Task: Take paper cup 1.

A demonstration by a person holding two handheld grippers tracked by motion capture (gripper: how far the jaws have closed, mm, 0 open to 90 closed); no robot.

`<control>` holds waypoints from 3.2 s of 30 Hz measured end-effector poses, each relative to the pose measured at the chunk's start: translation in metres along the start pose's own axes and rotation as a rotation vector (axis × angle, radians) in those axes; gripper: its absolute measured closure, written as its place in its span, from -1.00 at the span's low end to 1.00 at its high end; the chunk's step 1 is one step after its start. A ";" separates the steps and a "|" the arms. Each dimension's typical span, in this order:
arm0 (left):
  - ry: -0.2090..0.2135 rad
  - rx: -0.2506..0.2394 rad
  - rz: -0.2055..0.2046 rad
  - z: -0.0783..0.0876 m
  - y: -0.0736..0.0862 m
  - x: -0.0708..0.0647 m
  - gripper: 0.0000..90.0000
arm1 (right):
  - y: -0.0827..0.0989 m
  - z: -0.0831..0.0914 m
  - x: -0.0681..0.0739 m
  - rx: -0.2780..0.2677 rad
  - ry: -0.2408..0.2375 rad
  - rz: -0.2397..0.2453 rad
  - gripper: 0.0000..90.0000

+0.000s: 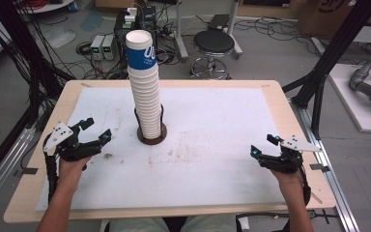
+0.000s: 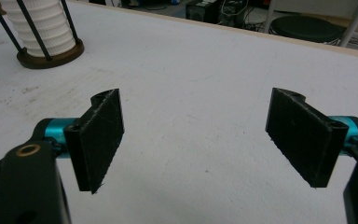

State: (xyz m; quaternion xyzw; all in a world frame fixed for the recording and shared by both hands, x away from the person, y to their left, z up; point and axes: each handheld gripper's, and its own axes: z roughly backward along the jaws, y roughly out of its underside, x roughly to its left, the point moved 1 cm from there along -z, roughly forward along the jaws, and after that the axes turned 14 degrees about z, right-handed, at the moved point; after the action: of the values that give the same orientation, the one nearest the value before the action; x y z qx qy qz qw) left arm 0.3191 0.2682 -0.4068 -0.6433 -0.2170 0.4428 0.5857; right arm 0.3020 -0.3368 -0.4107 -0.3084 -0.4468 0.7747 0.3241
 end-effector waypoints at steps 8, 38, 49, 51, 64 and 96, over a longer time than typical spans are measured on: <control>0.008 0.000 0.006 -0.006 0.001 -0.002 -0.64 | 0.004 0.005 -0.002 -0.003 0.007 -0.010 -0.56; 0.165 -0.010 -0.017 -0.015 -0.082 -0.048 -0.65 | -0.002 0.010 0.006 -0.016 -0.017 -0.012 -0.56; 0.259 0.016 -0.048 -0.034 -0.150 -0.073 -0.65 | -0.003 0.009 0.008 -0.018 -0.023 -0.007 -0.56; 0.266 0.024 -0.050 -0.039 -0.159 -0.074 -0.65 | -0.003 0.009 0.008 -0.018 -0.023 -0.006 -0.56; 0.275 0.077 -0.093 -0.068 -0.206 -0.085 -0.65 | -0.003 0.008 0.008 -0.016 -0.025 -0.004 -0.56; 0.257 0.283 -0.143 -0.135 -0.233 -0.109 -0.47 | -0.002 0.008 0.007 -0.016 -0.029 -0.013 -0.56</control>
State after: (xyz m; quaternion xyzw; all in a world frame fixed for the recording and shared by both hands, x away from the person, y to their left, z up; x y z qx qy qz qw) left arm 0.4302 0.1568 -0.1631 -0.5888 -0.1210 0.3403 0.7231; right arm 0.2921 -0.3344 -0.4075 -0.2969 -0.4597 0.7734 0.3202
